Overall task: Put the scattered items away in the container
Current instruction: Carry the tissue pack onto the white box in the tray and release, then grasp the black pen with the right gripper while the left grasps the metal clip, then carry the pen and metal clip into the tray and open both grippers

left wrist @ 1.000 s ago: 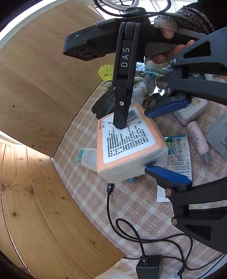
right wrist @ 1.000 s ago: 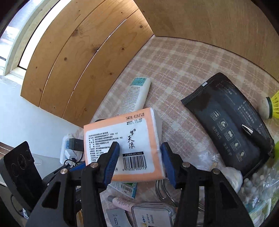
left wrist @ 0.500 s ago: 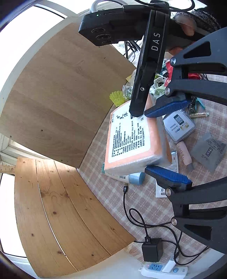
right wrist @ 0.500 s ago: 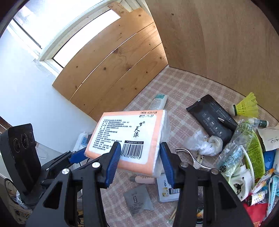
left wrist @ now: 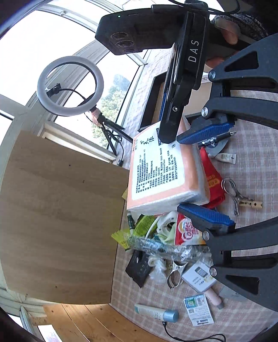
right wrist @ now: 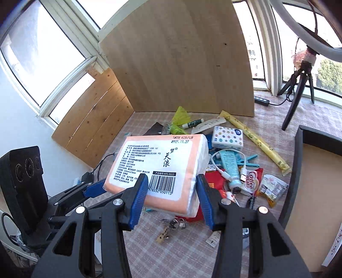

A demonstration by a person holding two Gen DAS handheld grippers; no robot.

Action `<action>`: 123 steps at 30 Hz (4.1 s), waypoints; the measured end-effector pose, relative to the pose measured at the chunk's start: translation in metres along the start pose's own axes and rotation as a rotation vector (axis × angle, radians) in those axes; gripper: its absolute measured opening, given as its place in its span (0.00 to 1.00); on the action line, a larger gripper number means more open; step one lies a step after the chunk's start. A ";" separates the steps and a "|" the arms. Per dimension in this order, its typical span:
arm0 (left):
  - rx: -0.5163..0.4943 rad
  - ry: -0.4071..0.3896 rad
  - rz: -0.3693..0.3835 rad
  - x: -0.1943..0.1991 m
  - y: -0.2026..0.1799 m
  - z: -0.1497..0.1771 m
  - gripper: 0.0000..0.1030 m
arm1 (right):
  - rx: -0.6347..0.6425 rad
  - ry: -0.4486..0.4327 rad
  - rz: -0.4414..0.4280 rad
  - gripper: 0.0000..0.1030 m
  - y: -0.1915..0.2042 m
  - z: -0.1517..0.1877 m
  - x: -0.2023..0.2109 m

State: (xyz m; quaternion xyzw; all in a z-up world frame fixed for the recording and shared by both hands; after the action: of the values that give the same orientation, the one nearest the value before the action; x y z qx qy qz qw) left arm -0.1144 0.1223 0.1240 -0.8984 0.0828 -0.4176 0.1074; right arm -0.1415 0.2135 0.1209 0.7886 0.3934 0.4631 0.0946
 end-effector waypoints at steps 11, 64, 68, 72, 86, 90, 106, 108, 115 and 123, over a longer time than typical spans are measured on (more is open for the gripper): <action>-0.291 0.121 0.258 -0.063 -0.250 0.055 0.53 | -0.246 -0.163 0.268 0.44 -0.185 0.063 0.187; -0.109 0.236 -0.109 -0.031 0.052 0.118 0.48 | 0.039 0.209 0.209 0.24 -0.083 0.097 -0.023; -0.151 0.278 -0.113 -0.054 0.049 0.125 0.45 | 0.027 0.251 0.255 0.24 -0.092 0.093 -0.047; -0.197 0.296 -0.118 -0.072 0.045 0.125 0.45 | 0.033 0.291 0.284 0.23 -0.097 0.089 -0.067; -0.265 0.285 -0.140 -0.099 0.039 0.118 0.18 | -0.016 0.328 0.306 0.13 -0.118 0.086 -0.085; -0.245 0.280 -0.101 -0.089 0.038 0.116 0.17 | -0.042 0.301 0.271 0.11 -0.117 0.086 -0.075; -0.187 0.207 0.030 -0.046 -0.002 0.085 0.17 | -0.162 0.086 0.159 0.11 -0.105 0.070 0.004; -0.202 0.201 0.048 -0.049 -0.021 0.079 0.17 | -0.162 0.055 0.191 0.11 -0.114 0.067 0.019; -0.267 0.217 0.148 -0.072 -0.106 0.070 0.17 | -0.244 -0.029 0.313 0.11 -0.172 0.076 0.080; -0.365 0.240 0.232 -0.101 -0.201 0.072 0.17 | -0.321 -0.090 0.402 0.11 -0.224 0.087 0.129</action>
State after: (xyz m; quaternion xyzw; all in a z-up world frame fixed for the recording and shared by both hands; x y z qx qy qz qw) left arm -0.1112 0.3492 0.0579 -0.8313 0.2718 -0.4844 -0.0199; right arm -0.1574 0.4738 0.0423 0.8454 0.1457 0.4938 0.1421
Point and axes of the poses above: each gripper's, at about its wrist camera, not at the fingertips, and x roughly against the way its jaws point, y to its left, z to its underside, the point moved 8 cm from there along -x, roughly the way its jaws point, and after that the axes turned 6 degrees about -z, right-handed, at the moved point
